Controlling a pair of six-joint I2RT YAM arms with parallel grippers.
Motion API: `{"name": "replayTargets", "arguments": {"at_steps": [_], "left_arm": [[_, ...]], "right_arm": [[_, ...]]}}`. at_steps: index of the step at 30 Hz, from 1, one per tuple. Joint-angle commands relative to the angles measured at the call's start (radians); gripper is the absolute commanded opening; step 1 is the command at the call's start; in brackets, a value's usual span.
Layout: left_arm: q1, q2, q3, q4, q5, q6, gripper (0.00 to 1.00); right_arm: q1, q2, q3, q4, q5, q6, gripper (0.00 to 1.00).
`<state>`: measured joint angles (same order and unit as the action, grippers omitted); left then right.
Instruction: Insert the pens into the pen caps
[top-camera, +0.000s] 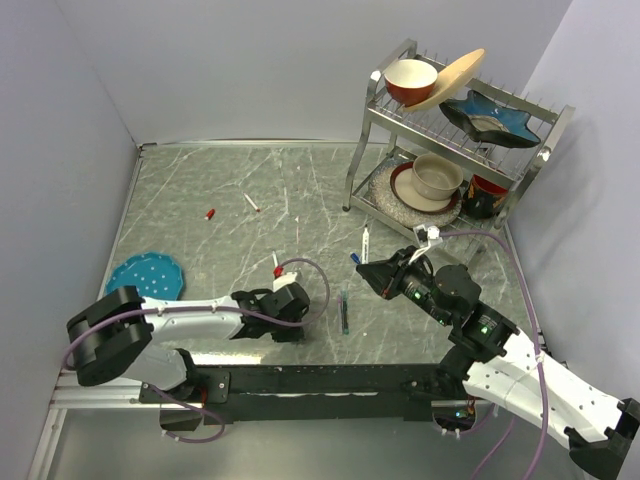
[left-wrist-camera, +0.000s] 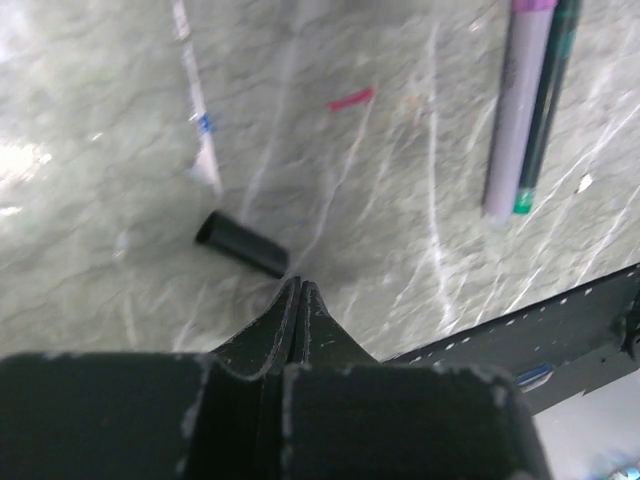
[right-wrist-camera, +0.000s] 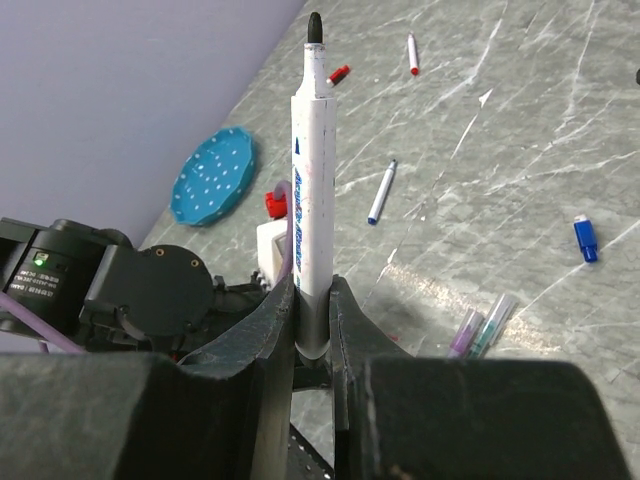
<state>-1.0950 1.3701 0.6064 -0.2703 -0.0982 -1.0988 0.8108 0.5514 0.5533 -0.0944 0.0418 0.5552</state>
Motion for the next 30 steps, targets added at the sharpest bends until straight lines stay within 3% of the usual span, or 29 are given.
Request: {"name": "replayTargets", "arguments": {"at_steps": [1,7,14,23,30], "left_arm": [[-0.006,0.066,0.053,0.025,-0.046,0.034,0.01],[0.027,0.155,0.139,-0.079,-0.133,0.056,0.01],[0.038,0.106,0.253,-0.177,-0.150,0.163,0.01],[0.037,-0.135,0.158,-0.251,-0.028,0.215,0.01],[0.037,-0.077,0.102,-0.178,0.023,0.166,0.01]], "right_arm": [[-0.002,-0.016,0.020,0.005,0.024,-0.018,0.00],[-0.001,-0.036,0.016,-0.008,0.036,-0.024,0.00],[-0.002,-0.042,0.020,-0.025,0.056,-0.038,0.00],[-0.002,-0.036,0.008,0.008,0.035,-0.021,0.00],[-0.002,-0.061,-0.007,0.021,0.021,0.003,0.00]]}}
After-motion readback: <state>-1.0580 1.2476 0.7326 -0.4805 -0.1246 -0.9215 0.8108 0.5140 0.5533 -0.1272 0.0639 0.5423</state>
